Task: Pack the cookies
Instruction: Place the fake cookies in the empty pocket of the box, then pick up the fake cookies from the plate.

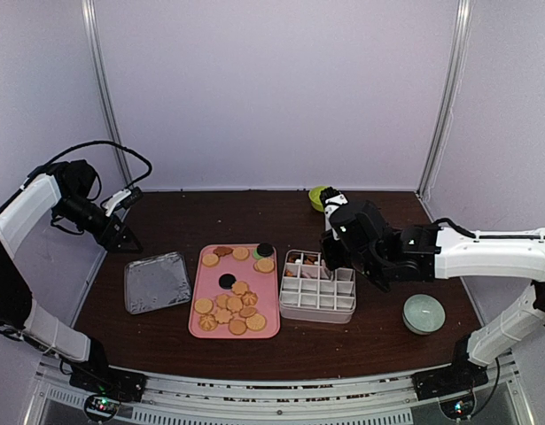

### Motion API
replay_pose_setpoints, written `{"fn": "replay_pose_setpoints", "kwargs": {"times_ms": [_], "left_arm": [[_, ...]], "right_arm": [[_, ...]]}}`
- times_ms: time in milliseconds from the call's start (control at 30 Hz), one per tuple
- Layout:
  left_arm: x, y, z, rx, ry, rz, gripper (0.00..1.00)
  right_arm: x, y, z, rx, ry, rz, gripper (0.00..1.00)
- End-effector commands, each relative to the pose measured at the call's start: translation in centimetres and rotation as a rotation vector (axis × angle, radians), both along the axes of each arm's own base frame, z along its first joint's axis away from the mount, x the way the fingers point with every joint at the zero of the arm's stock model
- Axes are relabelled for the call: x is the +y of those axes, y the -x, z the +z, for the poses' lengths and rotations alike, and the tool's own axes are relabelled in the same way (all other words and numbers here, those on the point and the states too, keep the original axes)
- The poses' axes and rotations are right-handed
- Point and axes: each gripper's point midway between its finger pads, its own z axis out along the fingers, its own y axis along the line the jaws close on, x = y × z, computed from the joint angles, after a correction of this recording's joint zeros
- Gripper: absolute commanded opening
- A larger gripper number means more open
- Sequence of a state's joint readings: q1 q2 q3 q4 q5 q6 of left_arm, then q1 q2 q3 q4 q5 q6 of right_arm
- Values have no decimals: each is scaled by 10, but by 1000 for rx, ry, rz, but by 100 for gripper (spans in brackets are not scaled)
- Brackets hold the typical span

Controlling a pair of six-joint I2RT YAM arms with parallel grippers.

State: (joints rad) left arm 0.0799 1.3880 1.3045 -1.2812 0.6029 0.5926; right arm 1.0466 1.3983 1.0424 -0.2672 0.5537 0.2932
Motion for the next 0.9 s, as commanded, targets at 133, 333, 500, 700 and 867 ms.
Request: {"fn": "replay_pose_setpoints", "kwargs": {"times_ms": [133,333,500,700,867], "left_arm": [[2,-3,9,-30,2,4,86],[2,-3,9,-33,1,3,87],[3,-3,9,-33,-4,3,87],[5,-2,6,-34,-21,5,86],[8,-3,3,-34,-32,12,87]], "right_arm": [[-6,-5,0,-5,-15,-28,29],[-7,-8,8,-19,-16,-32,34],[-6,-8,24,-41,-38,-23,31],[22,4,63,-96,-96,51,29],[68,22,82,-110,-131,152,29]]}}
